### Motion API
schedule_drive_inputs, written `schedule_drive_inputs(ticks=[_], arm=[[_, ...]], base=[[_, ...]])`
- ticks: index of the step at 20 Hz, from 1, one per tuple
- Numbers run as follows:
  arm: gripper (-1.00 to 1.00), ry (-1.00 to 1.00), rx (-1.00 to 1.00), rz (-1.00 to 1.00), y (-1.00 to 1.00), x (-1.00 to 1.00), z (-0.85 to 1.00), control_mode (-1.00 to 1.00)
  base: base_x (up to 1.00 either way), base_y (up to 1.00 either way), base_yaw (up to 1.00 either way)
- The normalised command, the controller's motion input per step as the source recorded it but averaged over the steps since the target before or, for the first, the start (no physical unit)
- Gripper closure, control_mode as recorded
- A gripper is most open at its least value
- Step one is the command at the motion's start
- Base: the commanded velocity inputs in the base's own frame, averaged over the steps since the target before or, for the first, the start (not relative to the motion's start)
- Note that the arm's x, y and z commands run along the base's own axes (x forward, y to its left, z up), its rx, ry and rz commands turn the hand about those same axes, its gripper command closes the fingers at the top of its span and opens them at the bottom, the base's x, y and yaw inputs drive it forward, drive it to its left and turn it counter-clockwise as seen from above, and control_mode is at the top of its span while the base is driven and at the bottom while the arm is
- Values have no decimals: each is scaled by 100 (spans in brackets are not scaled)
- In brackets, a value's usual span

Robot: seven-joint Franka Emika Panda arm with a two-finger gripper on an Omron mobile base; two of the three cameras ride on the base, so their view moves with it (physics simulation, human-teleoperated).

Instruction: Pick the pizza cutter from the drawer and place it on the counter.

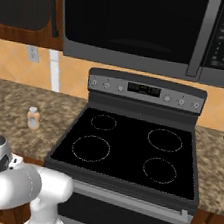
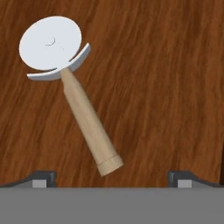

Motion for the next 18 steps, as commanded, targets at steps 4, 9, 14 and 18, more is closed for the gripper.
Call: schedule_drive_inputs(ticks=[4,9,14,18], arm=[[-100,0,0,0,4,1,-16,-100],[-100,0,0,0,5,0,-20,-100],[-100,0,0,0,8,0,-21,-100],[-100,0,0,0,2,0,-21,-100]], base=[[0,0,0],[0,0,0],[0,0,0],[0,0,0]])
